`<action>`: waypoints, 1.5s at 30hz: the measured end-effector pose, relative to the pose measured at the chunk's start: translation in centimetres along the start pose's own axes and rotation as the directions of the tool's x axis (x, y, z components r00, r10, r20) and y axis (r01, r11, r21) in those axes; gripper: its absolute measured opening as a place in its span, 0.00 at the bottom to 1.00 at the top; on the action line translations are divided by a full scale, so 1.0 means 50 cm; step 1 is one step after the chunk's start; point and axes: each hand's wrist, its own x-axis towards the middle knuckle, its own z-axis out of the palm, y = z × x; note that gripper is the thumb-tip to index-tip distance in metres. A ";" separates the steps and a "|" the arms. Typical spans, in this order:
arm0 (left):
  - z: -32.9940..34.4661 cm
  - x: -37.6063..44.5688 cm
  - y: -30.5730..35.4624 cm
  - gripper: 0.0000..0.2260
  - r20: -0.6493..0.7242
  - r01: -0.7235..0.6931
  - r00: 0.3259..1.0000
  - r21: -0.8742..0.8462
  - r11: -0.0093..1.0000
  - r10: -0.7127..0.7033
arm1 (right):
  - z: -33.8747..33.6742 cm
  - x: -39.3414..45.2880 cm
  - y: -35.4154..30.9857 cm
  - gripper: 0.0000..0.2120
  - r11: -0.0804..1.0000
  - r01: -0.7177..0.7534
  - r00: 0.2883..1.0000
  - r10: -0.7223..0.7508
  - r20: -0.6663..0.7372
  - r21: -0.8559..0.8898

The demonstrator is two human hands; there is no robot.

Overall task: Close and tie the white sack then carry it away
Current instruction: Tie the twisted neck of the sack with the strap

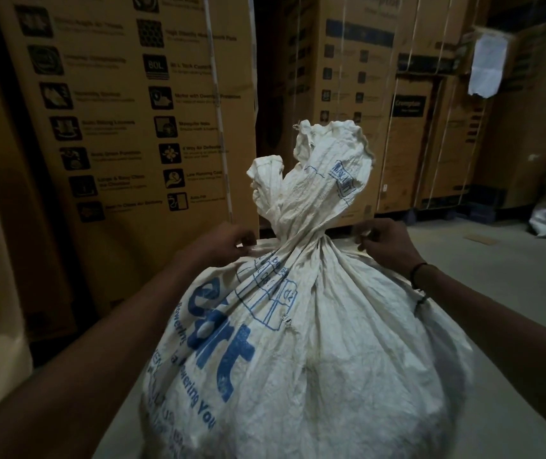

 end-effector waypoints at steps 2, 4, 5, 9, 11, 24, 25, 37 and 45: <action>-0.009 -0.005 0.006 0.09 0.018 -0.004 1.000 0.056 0.998 0.003 | -0.020 -0.008 -0.023 0.11 0.991 0.111 0.994 -0.111 0.006 -0.071; -0.016 -0.013 0.011 0.10 0.033 0.006 0.999 0.112 0.994 -0.009 | -0.037 -0.019 -0.043 0.12 0.967 0.214 0.976 -0.207 0.066 -0.134; -0.018 -0.019 0.012 0.11 0.040 0.009 0.999 0.124 0.992 -0.014 | -0.044 -0.024 -0.049 0.12 0.954 0.257 0.964 -0.242 0.107 -0.157; -0.028 -0.054 0.017 0.16 0.062 -0.008 0.998 0.055 0.998 0.004 | -0.076 -0.034 -0.067 0.09 0.908 0.382 0.903 -0.328 0.278 -0.171; -0.040 -0.075 0.026 0.16 0.044 -0.052 0.998 -0.008 0.999 0.053 | -0.090 -0.040 -0.083 0.07 0.881 0.447 0.853 -0.368 0.369 -0.155; -0.002 -0.137 0.125 0.11 -0.262 -0.138 0.965 -0.436 0.890 0.021 | -0.082 -0.035 -0.224 0.12 0.745 0.665 0.627 -0.522 0.579 -0.048; 0.005 -0.136 0.131 0.11 -0.260 -0.114 0.965 -0.471 0.875 -0.015 | -0.073 -0.036 -0.235 0.12 0.752 0.658 0.627 -0.522 0.578 -0.034; 0.061 -0.146 0.112 0.08 -0.201 -0.028 0.964 -0.731 0.682 -0.175 | 0.048 -0.048 -0.207 0.09 0.935 0.322 0.868 -0.355 0.348 0.152; 0.087 -0.127 0.114 0.09 -0.183 -0.016 0.951 -0.833 0.553 -0.249 | 0.050 -0.048 -0.194 0.08 0.951 0.252 0.901 -0.297 0.314 0.177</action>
